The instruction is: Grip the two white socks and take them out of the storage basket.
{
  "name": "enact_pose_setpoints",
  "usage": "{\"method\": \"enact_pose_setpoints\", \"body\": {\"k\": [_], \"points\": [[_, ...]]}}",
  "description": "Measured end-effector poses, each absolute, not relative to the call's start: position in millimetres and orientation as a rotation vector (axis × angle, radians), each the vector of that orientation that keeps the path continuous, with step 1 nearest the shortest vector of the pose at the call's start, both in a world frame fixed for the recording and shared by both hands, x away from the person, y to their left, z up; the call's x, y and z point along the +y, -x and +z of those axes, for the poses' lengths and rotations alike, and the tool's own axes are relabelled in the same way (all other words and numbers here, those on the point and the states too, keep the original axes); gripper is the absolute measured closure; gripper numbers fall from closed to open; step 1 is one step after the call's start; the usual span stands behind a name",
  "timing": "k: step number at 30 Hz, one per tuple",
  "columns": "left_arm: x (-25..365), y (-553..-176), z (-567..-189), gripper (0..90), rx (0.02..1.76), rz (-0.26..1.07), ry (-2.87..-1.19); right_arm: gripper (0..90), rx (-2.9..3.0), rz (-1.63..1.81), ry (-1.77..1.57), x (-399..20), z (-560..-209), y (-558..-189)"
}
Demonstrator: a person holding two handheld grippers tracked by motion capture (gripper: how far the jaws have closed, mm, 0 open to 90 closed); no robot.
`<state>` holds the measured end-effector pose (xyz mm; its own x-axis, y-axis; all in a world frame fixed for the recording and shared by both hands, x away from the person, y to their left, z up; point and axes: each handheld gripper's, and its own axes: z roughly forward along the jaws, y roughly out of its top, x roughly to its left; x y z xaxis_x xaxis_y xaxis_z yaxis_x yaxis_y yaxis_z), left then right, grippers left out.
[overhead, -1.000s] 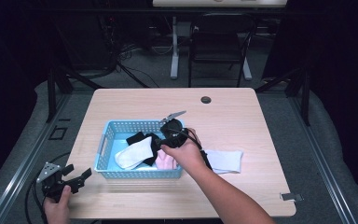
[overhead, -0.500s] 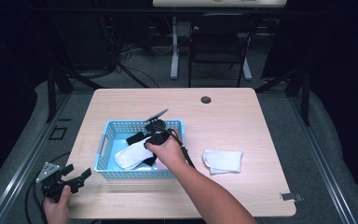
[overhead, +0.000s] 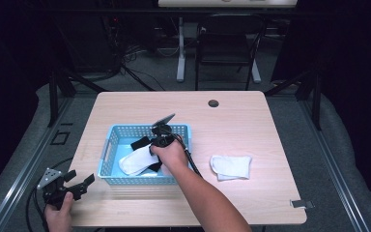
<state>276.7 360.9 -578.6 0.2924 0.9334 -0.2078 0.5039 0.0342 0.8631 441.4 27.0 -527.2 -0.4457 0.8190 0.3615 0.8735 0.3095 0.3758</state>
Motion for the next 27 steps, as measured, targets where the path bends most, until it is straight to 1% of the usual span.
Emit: {"method": "enact_pose_setpoints", "body": {"k": [1, 2, 3, 4, 6, 7, 15, 16, 20, 21, 27], "points": [[361.3, -276.5, -578.1, 15.3, 1.347, 0.565, -1.619, 69.5, -2.448, -0.819, 1.587, 28.5, -528.7, -441.7], [361.3, -276.5, -578.1, 15.3, 1.347, 0.565, -1.619, 69.5, -2.448, -0.819, 1.587, 28.5, -528.7, -441.7], [361.0, -276.5, -578.1, 15.3, 1.348, 0.564, -1.615, 77.4, -2.472, -0.825, 1.572, 30.6, -528.2, -440.3], [361.0, -276.5, -578.1, 15.3, 1.348, 0.563, -1.616, 77.4, -2.472, -0.825, 1.572, 30.6, -528.2, -440.3], [360.9, -276.5, -578.2, 15.3, 1.347, 0.564, -1.616, 85.1, -2.518, -0.851, 1.55, 32.7, -525.7, -437.4], [360.9, -276.6, -578.2, 15.3, 1.347, 0.564, -1.617, 87.5, -2.563, -0.886, 1.522, 33.6, -521.9, -434.5], [360.6, -276.6, -578.1, 15.3, 1.347, 0.565, -1.619, 88.3, -2.655, -1.073, 1.411, 34.6, -505.9, -421.2], [360.6, -276.6, -578.1, 15.3, 1.347, 0.564, -1.619, 88.3, -2.686, -1.124, 1.367, 34.1, -497.7, -414.8], [360.4, -276.5, -578.0, 15.3, 1.348, 0.564, -1.619, 88.2, -2.727, -1.205, 1.31, 33.8, -486.5, -404.2], [360.5, -276.6, -578.1, 15.3, 1.348, 0.565, -1.62, 88.3, -2.773, -1.264, 1.257, 34.3, -479.1, -396.0], [360.1, -276.5, -578.0, 15.3, 1.348, 0.564, -1.62, 88.3, -2.855, -1.403, 1.164, 33.4, -463.6, -375.9]]}}
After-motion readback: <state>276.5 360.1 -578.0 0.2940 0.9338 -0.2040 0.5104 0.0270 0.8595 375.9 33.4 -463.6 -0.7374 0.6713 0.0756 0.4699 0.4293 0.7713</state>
